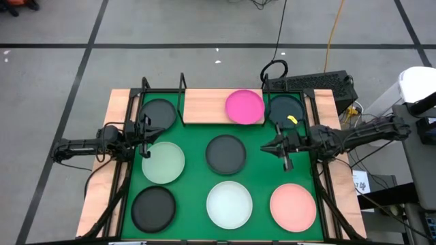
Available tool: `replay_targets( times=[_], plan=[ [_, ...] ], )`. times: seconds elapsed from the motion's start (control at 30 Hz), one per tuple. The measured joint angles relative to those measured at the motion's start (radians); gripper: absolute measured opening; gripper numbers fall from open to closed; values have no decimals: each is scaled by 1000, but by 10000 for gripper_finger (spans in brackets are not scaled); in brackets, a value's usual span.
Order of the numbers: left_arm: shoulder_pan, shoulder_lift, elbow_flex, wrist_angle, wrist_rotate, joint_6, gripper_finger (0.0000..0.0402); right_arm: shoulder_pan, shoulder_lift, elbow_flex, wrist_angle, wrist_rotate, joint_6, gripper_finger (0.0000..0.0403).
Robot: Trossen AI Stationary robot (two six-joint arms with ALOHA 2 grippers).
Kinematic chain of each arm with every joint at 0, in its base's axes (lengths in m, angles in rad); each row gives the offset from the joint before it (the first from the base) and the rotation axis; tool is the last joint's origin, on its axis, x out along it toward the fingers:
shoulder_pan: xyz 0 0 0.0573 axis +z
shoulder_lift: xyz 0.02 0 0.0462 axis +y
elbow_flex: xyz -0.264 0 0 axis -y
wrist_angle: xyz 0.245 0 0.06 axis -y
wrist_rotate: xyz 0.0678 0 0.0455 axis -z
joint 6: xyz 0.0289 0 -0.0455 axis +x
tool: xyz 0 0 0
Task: Place and stack plates onto a shelf
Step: Stack the right black plate on top of the pink plate on the shelf
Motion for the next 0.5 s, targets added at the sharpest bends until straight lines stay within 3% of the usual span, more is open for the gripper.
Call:
replay_targets(
  times=[0.33,0.5],
  plan=[
    [0,0,0,3,0,-12,17,0,5,-39,132,0,-39,25],
    [0,0,0,7,0,2,17,0,9,-42,114,0,-39,25]
  ],
)
